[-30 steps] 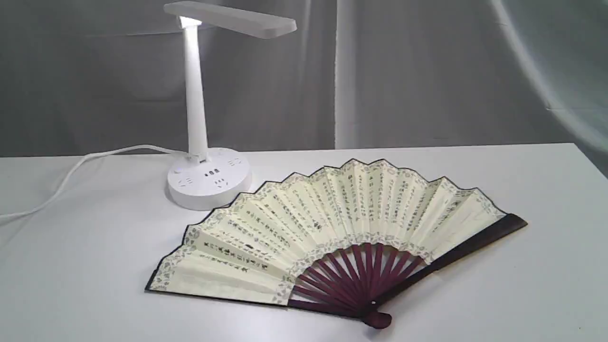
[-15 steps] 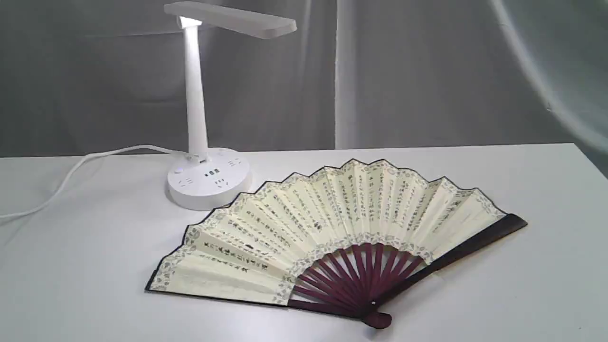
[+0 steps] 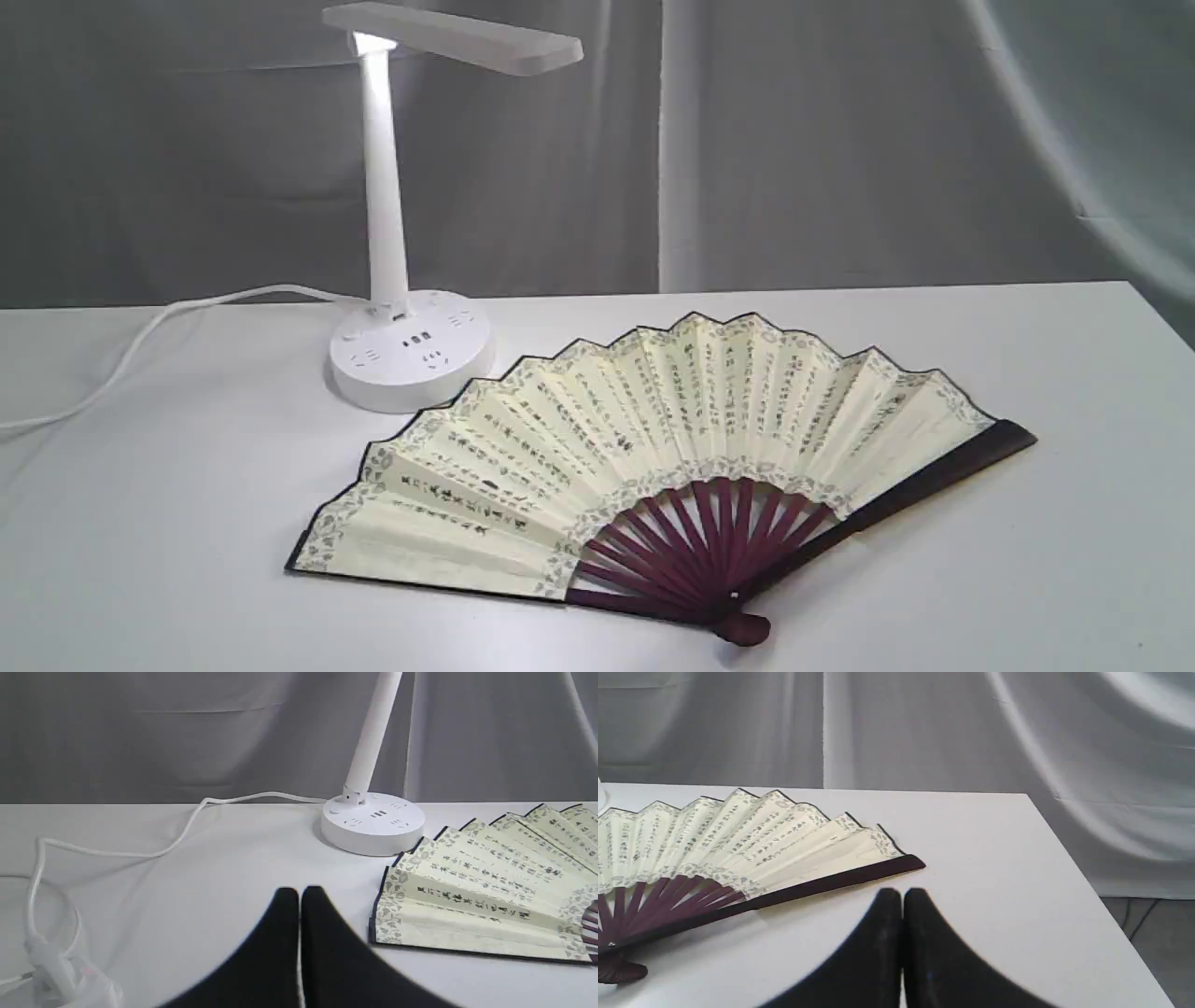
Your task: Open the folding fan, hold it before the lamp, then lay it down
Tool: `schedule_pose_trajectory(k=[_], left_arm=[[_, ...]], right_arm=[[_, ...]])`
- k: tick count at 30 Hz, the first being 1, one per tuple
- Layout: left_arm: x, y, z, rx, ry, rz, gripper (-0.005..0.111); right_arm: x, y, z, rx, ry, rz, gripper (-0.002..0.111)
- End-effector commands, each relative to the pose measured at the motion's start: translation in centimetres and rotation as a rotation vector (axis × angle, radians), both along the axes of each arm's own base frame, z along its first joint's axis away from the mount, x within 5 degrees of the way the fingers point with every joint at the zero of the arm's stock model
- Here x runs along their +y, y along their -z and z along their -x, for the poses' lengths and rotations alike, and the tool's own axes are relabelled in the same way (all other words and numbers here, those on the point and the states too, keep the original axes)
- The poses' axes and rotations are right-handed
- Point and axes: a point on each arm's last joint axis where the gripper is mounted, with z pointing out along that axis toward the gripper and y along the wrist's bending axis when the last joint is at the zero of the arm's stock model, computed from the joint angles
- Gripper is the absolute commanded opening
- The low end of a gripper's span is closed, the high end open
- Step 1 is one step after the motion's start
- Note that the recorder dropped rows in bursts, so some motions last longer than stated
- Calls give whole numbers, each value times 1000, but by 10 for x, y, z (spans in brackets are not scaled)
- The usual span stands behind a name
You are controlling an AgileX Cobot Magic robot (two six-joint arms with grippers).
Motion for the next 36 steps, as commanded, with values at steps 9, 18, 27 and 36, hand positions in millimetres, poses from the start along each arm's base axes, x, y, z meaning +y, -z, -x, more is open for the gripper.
schedule_pose_trajectory(k=[9,18,27,36], left_arm=[[0,1,0,4,4,7,0],[0,1,0,4,-7,8,0],[0,1,0,4,-9,8,0],[3,1,0,-2,-53,9,0]], right_arm=[[0,1,0,3,-4,9,0],[0,1,0,3,-4,9,0],[0,1,0,3,-4,9,0],[0,1,0,3,-4,9,0]])
